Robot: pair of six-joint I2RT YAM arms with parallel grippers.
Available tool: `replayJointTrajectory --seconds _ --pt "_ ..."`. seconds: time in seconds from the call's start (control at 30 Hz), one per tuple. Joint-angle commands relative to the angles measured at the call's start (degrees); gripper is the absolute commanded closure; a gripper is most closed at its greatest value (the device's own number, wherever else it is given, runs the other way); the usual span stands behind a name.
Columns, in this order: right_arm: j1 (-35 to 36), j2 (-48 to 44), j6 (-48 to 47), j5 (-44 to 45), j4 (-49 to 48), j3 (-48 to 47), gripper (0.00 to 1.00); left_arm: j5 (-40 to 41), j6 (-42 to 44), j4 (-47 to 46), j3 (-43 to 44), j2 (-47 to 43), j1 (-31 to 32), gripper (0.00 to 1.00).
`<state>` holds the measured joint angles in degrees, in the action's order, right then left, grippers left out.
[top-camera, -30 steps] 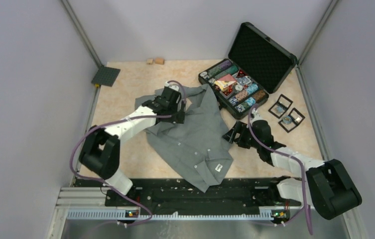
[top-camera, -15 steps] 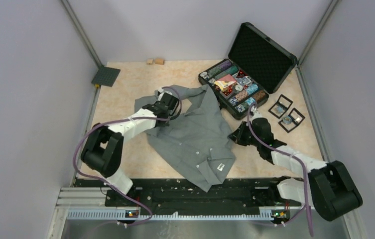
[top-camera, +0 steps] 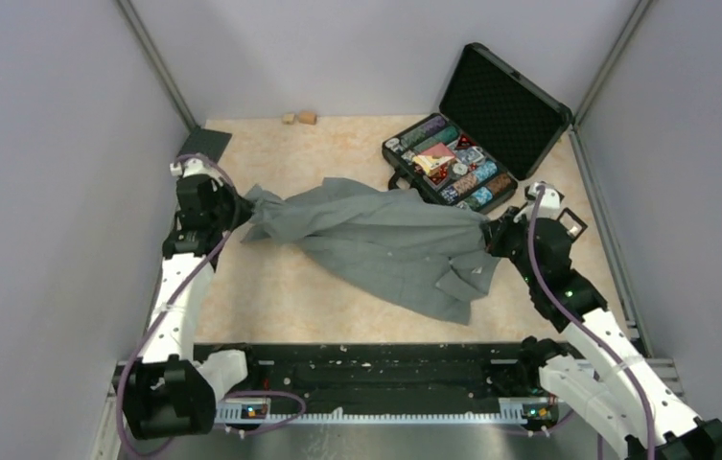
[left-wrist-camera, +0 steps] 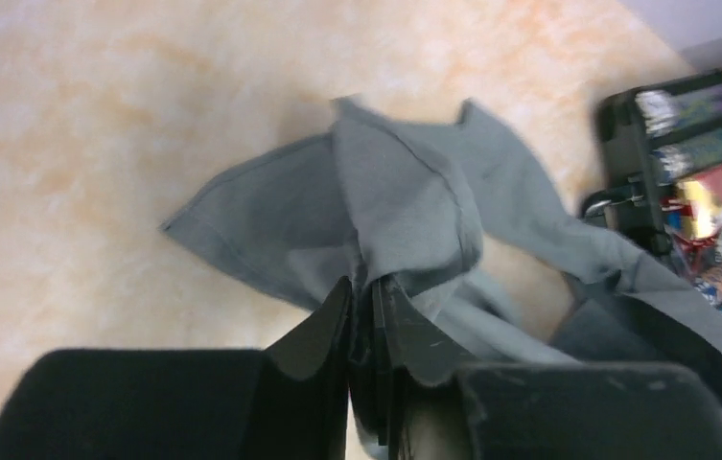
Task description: Pin the brooch onto the clothing
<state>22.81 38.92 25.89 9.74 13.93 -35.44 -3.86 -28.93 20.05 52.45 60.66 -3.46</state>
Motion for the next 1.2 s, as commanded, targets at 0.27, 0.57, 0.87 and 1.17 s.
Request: replayJointTrajectory --seconds 0.27,0.57,0.87,1.17 --pt "0.1 5.7 0.1 2.2 -0.4 6.1 1.0 -2.0 -5.4 0.7 -13.7 -7.2 -6.2 0.34" --pt "0.0 6.3 0.2 1.4 -1.5 6.6 1.0 -6.4 -16.2 -2.7 -27.4 -15.2 -6.2 0.39" --pt "0.1 6.3 0.2 1.3 -1.4 6.7 1.0 -11.2 -26.3 -14.5 -36.0 -13.2 -6.2 0.42" --pt "0.1 6.5 0.2 1.2 -1.4 7.1 1.0 -12.6 -32.5 -23.2 -38.7 -9.9 -6.2 0.43"
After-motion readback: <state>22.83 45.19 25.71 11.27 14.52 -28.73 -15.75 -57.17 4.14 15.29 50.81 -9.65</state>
